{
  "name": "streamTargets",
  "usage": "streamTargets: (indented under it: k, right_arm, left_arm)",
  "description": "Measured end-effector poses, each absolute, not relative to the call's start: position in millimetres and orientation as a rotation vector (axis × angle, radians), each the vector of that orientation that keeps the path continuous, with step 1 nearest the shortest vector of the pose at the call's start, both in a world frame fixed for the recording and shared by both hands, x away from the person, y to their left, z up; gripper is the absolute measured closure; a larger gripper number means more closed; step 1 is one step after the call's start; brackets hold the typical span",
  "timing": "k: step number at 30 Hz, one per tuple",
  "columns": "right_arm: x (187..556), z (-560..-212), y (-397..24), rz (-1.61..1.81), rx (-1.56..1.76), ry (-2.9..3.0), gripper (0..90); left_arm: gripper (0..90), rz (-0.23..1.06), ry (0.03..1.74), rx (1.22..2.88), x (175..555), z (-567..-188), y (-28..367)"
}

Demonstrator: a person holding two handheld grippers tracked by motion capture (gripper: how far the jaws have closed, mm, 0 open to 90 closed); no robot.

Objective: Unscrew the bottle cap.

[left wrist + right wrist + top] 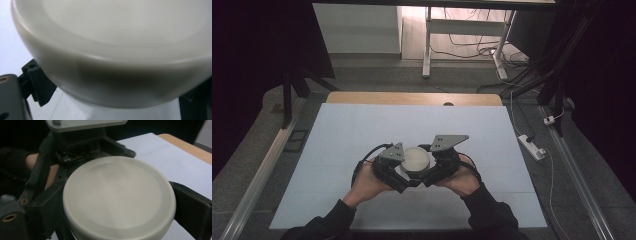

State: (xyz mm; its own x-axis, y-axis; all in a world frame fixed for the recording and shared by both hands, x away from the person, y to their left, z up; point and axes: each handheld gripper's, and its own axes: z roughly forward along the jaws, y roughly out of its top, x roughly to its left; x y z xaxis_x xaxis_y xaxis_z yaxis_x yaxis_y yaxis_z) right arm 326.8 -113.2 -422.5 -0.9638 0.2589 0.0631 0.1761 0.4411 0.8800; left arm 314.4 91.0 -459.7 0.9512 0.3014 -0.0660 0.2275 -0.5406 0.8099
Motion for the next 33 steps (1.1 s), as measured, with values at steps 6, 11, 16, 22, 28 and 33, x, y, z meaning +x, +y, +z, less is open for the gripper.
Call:
streamTargets:
  k: [6,11,16,22,28,33]
  right_arm:
    - [332,-423,-122,1.601,0.227,2.699,7.0]
    - [332,-423,-125,1.62,0.177,2.734,6.9]
    - [330,-420,-122,1.596,0.277,2.676,0.0]
    - [323,-413,-120,1.562,0.454,2.551,0.0]
    - [319,-416,-110,1.485,0.585,2.474,0.0]
    - [315,-420,-103,1.485,0.648,2.428,1.2]
  left_arm:
    - [7.3,0.051,0.271,2.187,312,-461,87]
    - [7.3,0.046,0.262,2.189,311,-461,85]
    - [7.3,0.073,0.329,2.166,313,-459,88]
    - [7.3,0.145,0.458,2.135,315,-458,93]
    - [7.3,0.194,0.513,2.14,315,-459,92]
    - [7.3,0.215,0.529,2.149,313,-458,89]
